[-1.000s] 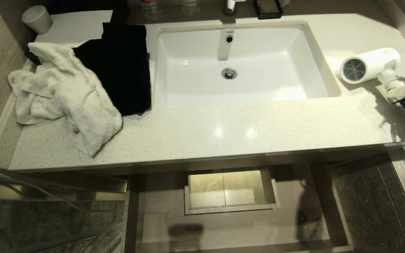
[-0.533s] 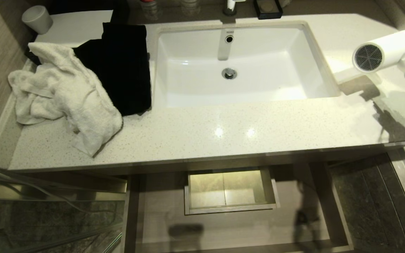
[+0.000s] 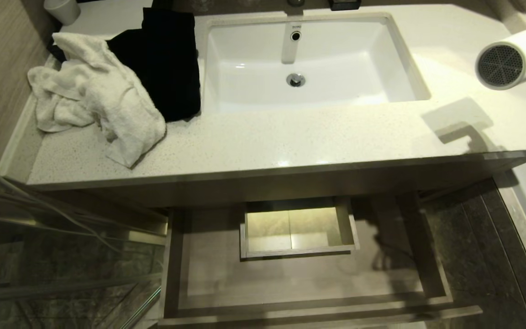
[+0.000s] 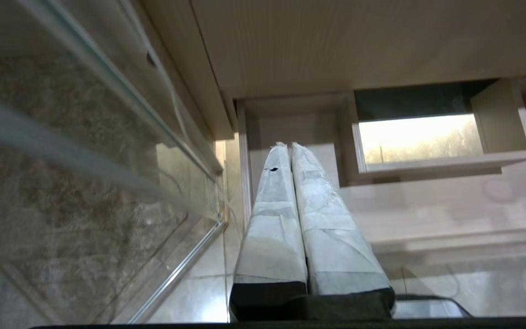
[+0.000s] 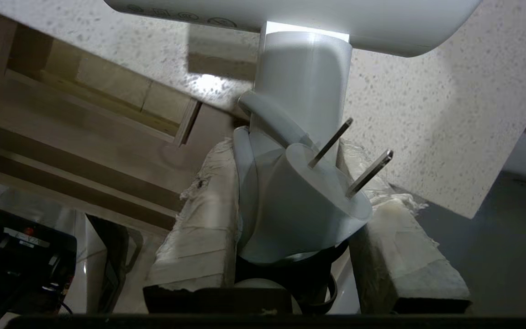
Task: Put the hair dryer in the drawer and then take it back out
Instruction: Put it into the drawer
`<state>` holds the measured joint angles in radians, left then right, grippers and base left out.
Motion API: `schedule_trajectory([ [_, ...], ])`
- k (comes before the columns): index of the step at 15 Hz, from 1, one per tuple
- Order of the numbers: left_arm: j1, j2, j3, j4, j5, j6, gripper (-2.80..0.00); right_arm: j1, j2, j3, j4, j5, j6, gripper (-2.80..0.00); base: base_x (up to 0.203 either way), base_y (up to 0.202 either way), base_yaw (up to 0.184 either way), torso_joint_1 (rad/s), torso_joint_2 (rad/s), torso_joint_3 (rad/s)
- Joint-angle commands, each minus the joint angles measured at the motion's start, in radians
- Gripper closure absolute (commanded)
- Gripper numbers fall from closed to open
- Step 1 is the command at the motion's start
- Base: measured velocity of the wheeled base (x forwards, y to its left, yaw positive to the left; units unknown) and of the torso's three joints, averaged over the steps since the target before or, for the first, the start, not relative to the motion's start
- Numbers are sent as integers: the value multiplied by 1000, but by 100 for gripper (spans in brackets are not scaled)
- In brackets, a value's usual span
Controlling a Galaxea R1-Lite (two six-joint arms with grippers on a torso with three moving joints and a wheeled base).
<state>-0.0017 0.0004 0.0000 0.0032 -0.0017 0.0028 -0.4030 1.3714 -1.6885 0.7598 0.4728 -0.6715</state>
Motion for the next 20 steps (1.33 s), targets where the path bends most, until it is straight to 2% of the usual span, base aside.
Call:
schedule_trajectory([
  [1, 0, 0, 1, 0, 0, 0, 0, -2, -124, 77, 3, 2, -2, 0, 0, 0, 0, -354, 227, -121],
  [6, 0, 0, 0, 0, 0, 0, 0, -2, -278, 206, -5, 1, 1, 0, 0, 0, 0, -319, 162, -156],
  [9, 0, 0, 1, 0, 0, 0, 0, -1, -357, 310, -80, 0, 13, 0, 0, 0, 0, -294, 110, -192],
  [15, 0, 0, 2, 0, 0, 0, 0, 0, -441, 404, -101, -22, 20, 0, 0, 0, 0, -269, 48, -222],
  [20, 0, 0, 2, 0, 0, 0, 0, 1, -483, 474, -115, -40, 23, 0, 0, 0, 0, -193, 297, 79],
])
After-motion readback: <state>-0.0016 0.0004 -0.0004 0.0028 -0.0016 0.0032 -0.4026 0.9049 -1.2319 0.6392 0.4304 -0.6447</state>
